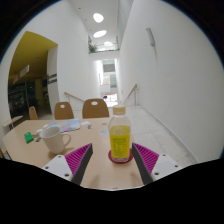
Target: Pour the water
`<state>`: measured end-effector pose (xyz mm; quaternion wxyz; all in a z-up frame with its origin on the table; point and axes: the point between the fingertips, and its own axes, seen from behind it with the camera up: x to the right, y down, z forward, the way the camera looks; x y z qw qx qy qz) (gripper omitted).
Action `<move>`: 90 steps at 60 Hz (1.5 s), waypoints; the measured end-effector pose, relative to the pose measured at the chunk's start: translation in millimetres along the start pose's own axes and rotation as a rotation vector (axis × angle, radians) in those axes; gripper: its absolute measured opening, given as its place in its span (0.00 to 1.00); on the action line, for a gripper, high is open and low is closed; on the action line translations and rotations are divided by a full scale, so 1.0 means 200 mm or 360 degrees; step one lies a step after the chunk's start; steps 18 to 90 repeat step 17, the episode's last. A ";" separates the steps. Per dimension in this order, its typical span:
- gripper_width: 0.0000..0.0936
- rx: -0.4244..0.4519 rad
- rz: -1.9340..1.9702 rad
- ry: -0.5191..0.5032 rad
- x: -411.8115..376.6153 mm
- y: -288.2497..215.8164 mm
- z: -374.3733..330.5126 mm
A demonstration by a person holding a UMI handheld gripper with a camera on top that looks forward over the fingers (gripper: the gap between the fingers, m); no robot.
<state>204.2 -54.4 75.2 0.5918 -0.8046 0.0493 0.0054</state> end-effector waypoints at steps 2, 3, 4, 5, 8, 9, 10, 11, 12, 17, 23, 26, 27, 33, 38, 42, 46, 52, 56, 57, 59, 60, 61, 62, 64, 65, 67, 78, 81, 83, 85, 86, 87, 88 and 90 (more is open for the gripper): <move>0.92 -0.0009 0.0003 -0.0065 -0.03 0.01 -0.08; 0.92 -0.0013 0.0008 -0.0095 -0.05 0.02 -0.11; 0.91 -0.0015 0.0015 -0.0119 -0.08 0.04 -0.14; 0.92 -0.0017 0.0019 -0.0141 -0.11 0.05 -0.19; 0.92 -0.0021 0.0026 -0.0220 -0.19 0.08 -0.27; 0.92 -0.0020 0.0031 -0.0247 -0.21 0.09 -0.29; 0.92 -0.0020 0.0037 -0.0272 -0.23 0.11 -0.31; 0.92 -0.0021 0.0044 -0.0298 -0.25 0.12 -0.33; 0.92 -0.0022 0.0053 -0.0325 -0.27 0.13 -0.35; 0.92 -0.0038 0.0098 -0.0469 -0.36 0.18 -0.38; 0.92 -0.0038 0.0098 -0.0469 -0.36 0.18 -0.38; 0.92 -0.0038 0.0098 -0.0469 -0.36 0.18 -0.38; 0.92 -0.0038 0.0098 -0.0469 -0.36 0.18 -0.38; 0.92 -0.0038 0.0098 -0.0469 -0.36 0.18 -0.38; 0.92 -0.0038 0.0098 -0.0469 -0.36 0.18 -0.38; 0.92 -0.0038 0.0098 -0.0469 -0.36 0.18 -0.38; 0.92 -0.0038 0.0098 -0.0469 -0.36 0.18 -0.38; 0.92 -0.0038 0.0098 -0.0469 -0.36 0.18 -0.38; 0.92 -0.0038 0.0098 -0.0469 -0.36 0.18 -0.38; 0.92 -0.0038 0.0098 -0.0469 -0.36 0.18 -0.38; 0.92 -0.0038 0.0098 -0.0469 -0.36 0.18 -0.38; 0.92 -0.0038 0.0098 -0.0469 -0.36 0.18 -0.38; 0.92 -0.0038 0.0098 -0.0469 -0.36 0.18 -0.38; 0.92 -0.0038 0.0098 -0.0469 -0.36 0.18 -0.38; 0.92 -0.0038 0.0098 -0.0469 -0.36 0.18 -0.38; 0.92 -0.0038 0.0098 -0.0469 -0.36 0.18 -0.38; 0.92 -0.0038 0.0098 -0.0469 -0.36 0.18 -0.38; 0.92 -0.0038 0.0098 -0.0469 -0.36 0.18 -0.38; 0.92 -0.0038 0.0098 -0.0469 -0.36 0.18 -0.38; 0.92 -0.0038 0.0098 -0.0469 -0.36 0.18 -0.38; 0.92 -0.0038 0.0098 -0.0469 -0.36 0.18 -0.38; 0.92 -0.0038 0.0098 -0.0469 -0.36 0.18 -0.38; 0.92 -0.0038 0.0098 -0.0469 -0.36 0.18 -0.38; 0.92 -0.0038 0.0098 -0.0469 -0.36 0.18 -0.38; 0.92 -0.0038 0.0098 -0.0469 -0.36 0.18 -0.38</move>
